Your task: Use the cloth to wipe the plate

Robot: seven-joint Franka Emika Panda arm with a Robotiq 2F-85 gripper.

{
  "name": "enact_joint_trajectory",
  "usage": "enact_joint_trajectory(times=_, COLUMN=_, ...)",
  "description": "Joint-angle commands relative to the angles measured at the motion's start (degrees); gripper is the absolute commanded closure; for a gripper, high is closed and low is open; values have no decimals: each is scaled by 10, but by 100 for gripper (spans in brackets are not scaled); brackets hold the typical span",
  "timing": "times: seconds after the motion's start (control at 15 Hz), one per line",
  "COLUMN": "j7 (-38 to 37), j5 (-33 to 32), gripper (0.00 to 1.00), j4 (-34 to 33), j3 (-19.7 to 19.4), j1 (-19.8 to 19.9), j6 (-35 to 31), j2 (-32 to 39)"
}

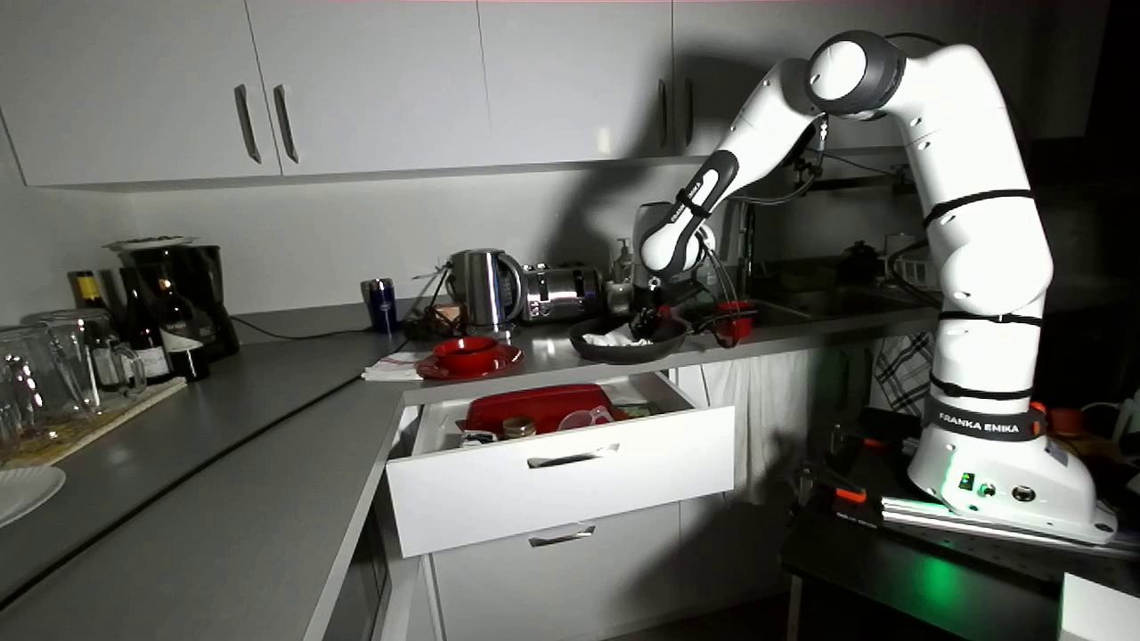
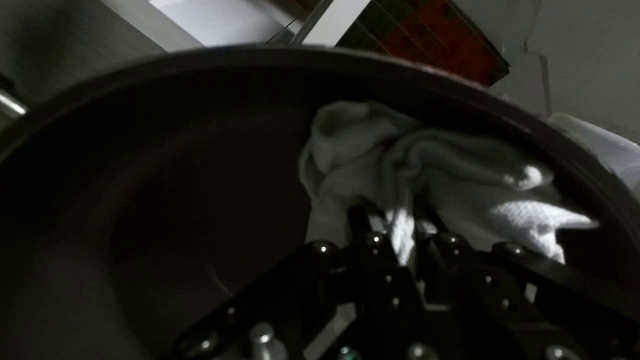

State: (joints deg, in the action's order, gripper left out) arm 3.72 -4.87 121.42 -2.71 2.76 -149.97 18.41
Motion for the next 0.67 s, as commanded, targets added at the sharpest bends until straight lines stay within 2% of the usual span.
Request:
enact_joint_trajectory(times=0.0, j7=-16, j5=-20, gripper=93, j4=4, j3=-19, j1=-1, j6=-6, j2=15)
enact_joint_trajectory(times=0.2, j7=-37, j5=-43, gripper=93, j4=-6, j3=-47, j1=1, j6=-5, j2=21)
enact_joint_trajectory(times=0.47, j7=-95, j5=-120, gripper=93, j4=-25, j3=-100, j1=-9, j6=-5, j2=31)
enact_joint_trajectory(times=0.6, j7=-115, j5=-144, gripper=93, j4=-33, j3=-112, j1=-11, j6=-3, j2=36)
